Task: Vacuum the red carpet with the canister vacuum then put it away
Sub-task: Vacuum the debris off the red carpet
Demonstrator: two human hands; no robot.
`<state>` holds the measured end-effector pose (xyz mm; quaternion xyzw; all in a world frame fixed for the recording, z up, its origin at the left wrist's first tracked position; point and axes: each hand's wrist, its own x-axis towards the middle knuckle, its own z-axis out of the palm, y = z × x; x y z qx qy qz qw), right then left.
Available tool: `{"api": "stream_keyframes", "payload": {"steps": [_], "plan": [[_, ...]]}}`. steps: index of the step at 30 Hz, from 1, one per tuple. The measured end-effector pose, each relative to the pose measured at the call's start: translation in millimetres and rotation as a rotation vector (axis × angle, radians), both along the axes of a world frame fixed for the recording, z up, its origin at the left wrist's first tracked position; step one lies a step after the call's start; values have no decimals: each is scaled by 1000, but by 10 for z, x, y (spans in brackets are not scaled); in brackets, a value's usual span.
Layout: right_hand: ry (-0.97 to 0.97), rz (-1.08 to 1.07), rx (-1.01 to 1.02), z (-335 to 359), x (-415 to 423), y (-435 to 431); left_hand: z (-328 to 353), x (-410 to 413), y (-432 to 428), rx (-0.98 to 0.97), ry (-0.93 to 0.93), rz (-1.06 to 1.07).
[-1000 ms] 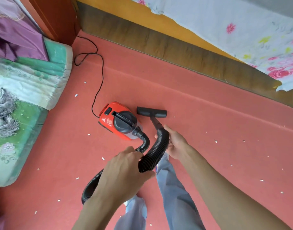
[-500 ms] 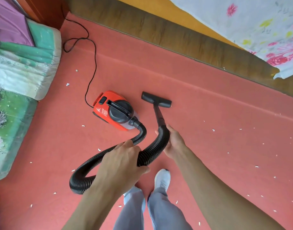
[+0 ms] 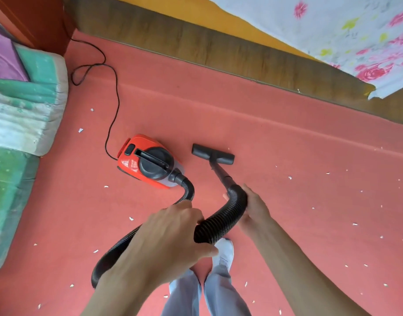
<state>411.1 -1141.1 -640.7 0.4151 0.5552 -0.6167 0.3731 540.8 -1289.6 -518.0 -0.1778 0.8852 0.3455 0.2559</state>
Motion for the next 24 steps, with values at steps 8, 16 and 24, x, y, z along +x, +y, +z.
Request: {"api": "stream_keyframes", "payload": {"steps": [8,16,24], "plan": [[69,16,188,-234,-385,-151,-284,-200,100,-35,-25,98],[-59,-11,104,-31,-309,347,146,-238,168,60,-39,67],[-86,56,105,81,-348,700,-19,-183,967,-54,-91,-43]]}}
